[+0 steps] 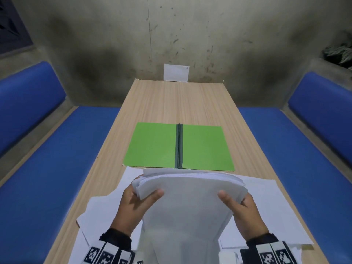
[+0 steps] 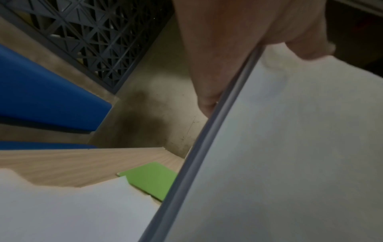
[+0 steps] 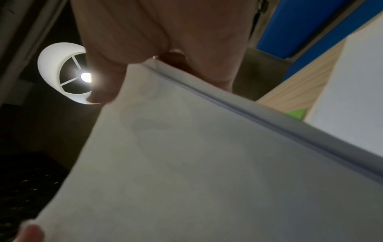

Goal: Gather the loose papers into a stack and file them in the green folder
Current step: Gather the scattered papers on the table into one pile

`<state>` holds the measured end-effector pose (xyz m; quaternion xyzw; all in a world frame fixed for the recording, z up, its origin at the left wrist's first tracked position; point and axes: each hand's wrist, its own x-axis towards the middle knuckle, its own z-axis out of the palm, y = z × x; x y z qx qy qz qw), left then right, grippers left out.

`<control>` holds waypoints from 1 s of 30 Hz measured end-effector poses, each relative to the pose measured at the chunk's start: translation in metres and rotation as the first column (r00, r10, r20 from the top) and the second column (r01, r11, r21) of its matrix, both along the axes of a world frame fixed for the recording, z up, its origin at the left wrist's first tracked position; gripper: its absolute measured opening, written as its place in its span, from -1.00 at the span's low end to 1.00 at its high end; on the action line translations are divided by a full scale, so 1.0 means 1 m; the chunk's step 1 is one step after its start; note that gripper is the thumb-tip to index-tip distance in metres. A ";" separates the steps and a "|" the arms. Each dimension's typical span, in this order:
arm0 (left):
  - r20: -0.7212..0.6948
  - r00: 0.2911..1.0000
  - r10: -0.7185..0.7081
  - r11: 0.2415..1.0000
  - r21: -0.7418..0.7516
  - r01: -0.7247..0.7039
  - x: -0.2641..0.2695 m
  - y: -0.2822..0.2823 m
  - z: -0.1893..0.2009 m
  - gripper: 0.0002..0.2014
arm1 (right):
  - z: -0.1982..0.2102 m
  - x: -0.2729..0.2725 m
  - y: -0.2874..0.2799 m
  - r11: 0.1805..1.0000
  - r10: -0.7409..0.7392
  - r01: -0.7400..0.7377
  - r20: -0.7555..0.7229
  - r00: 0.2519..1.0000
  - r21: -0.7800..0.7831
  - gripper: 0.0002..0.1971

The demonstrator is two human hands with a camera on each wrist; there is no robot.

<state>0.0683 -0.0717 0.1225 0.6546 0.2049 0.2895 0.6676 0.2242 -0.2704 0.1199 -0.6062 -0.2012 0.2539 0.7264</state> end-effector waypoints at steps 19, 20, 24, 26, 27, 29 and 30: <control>-0.289 0.957 0.004 0.997 -0.071 -0.025 0.000 -0.008 -0.054 -0.69 | -0.034 -0.010 0.001 0.950 -0.045 0.032 -0.033 0.998 -0.311 -0.80; -0.359 0.933 -0.024 0.999 -0.036 0.012 -0.001 -0.012 -0.059 -0.72 | -0.045 -0.011 0.000 0.919 -0.041 0.028 -0.025 0.999 -0.392 -0.77; -0.425 0.904 0.032 0.998 0.071 -0.002 -0.001 -0.017 -0.063 -0.59 | -0.067 -0.015 0.001 0.878 -0.015 0.005 -0.017 1.000 -0.479 -0.74; -0.425 0.905 0.003 1.000 -0.004 -0.005 -0.001 -0.011 -0.069 -0.76 | -0.070 -0.012 0.001 0.880 -0.030 0.010 -0.034 0.999 -0.474 -0.78; -0.439 0.899 -0.003 0.998 -0.053 -0.022 -0.002 -0.008 -0.070 -0.84 | -0.071 -0.011 0.001 0.883 -0.035 0.011 -0.042 0.999 -0.469 -0.80; -0.460 0.888 0.008 0.995 -0.083 -0.052 -0.002 0.005 -0.073 -0.82 | -0.078 -0.003 -0.004 0.874 -0.058 0.052 0.002 0.998 -0.483 -0.82; -0.466 0.884 0.028 0.992 -0.099 -0.084 -0.002 0.011 -0.070 -0.83 | -0.083 0.001 -0.009 0.859 -0.082 0.086 0.031 0.996 -0.505 -0.81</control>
